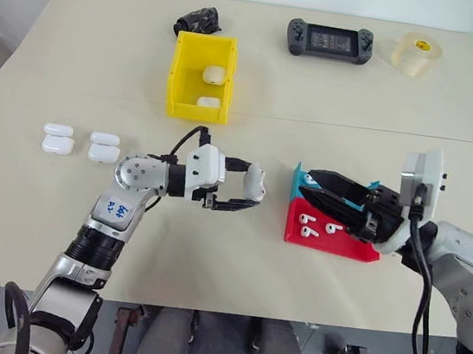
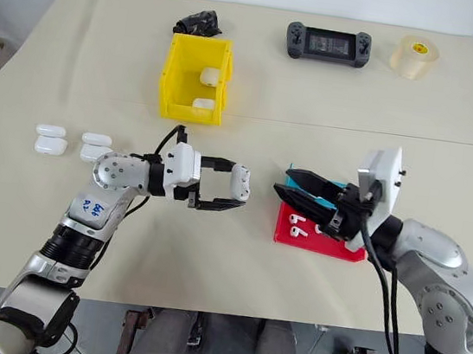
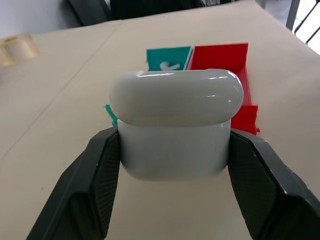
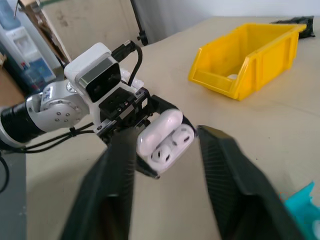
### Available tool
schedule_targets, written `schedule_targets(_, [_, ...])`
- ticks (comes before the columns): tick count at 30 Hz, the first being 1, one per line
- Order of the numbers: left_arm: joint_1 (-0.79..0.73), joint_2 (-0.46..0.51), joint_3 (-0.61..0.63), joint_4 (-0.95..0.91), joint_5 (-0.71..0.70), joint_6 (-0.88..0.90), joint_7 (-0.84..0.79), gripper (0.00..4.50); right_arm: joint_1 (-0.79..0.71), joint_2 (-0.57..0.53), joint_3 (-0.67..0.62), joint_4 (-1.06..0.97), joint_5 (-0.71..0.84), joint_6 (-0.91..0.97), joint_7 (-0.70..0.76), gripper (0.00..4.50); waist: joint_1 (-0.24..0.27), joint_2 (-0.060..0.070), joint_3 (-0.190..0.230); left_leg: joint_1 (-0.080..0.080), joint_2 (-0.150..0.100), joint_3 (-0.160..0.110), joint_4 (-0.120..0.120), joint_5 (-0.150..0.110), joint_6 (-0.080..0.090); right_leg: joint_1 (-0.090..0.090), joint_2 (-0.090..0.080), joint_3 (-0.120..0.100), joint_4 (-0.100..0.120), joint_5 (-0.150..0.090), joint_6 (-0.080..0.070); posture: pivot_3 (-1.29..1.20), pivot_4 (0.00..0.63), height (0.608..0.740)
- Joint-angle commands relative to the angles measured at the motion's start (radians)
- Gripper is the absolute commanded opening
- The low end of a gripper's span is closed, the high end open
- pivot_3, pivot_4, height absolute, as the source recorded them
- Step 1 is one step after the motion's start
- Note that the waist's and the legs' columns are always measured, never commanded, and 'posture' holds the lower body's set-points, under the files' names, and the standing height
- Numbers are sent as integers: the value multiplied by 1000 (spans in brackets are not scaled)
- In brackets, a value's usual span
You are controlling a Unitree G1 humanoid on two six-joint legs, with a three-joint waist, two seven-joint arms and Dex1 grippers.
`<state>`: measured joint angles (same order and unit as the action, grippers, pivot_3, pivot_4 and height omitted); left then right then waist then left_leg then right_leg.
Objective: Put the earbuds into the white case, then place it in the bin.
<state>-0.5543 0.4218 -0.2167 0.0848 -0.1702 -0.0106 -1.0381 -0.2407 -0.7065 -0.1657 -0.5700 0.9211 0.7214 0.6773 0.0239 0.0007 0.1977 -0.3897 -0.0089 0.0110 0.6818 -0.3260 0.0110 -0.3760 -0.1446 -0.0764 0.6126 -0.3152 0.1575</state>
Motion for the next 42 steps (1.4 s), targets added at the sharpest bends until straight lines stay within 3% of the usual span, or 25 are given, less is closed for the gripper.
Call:
schedule_targets(1, [-16, 15, -42, -59, 26, 18, -26, 2801, -60, 0, 121, -40, -91, -1, -9, 491, 0, 0, 0, 0, 0, 0, 0, 0, 0, 0, 0, 0, 0, 0, 0, 0, 150, 740])
schedule_targets(3, [-14, 13, -55, -74, 26, 41, -26, 2801, -93, 17, 187, -39, -142, 1, -25, 34, -1, 0, 0, 0, 0, 0, 0, 0, 0, 0, 0, 0, 0, 0, 0, 0, 150, 740])
schedule_targets(7, [-12, 10, -76, -100, 23, 76, -30, 2801, -143, 11, 275, -40, -133, 69, 19, 34, 1, 0, 0, -1, 0, -1, 0, 0, 0, 0, 0, -1, 0, 0, 0, 0, 150, 740])
schedule_targets(15, [-8, 19, -76, -113, 19, 77, -38, 2801, -170, 33, 331, -21, -209, 95, -9, 34, 0, 0, 0, -1, 0, -1, 0, 0, 0, 0, 0, -1, 0, 0, 0, 0, 150, 740])
schedule_targets(25, [25, 9, 24, -152, -79, 90, -25, 2801, 25, -57, 122, 42, -187, 4, 118, 34, 1, -1, 0, -2, 0, -1, 1, 0, 0, 0, -1, -2, 0, 0, 0, 0, 150, 740])
schedule_targets(31, [44, -66, 142, -173, -152, 198, 154, 2801, 157, 27, -56, 66, -143, -152, 160, 34, 2, -1, 0, -1, 0, -1, 0, 0, 0, 0, -1, -2, 0, 0, 0, 0, 150, 740])
schedule_targets(34, [23, -116, 229, -132, -140, 209, 314, 2801, 215, 79, -146, 28, -117, -217, 137, 608, 2, -1, 1, -1, 0, -1, 1, 0, 0, 1, -1, -2, 1, 0, 0, 0, 150, 740])
schedule_targets(37, [-13, -142, 277, -78, -112, 192, 415, 2801, 244, 85, -171, 11, -106, -225, 131, 1627, 3, -1, 1, 0, 0, -1, 1, 0, 0, 1, -1, -1, 1, 0, 1, 0, 150, 740])
schedule_targets(42, [-235, -132, 312, 274, -13, 49, 554, 2801, 241, 98, -180, 7, -150, -265, 79, 3283, 6, -1, 0, 0, -2, 1, 1, 1, 0, 1, -1, -1, 2, 0, 1, 0, 150, 740])
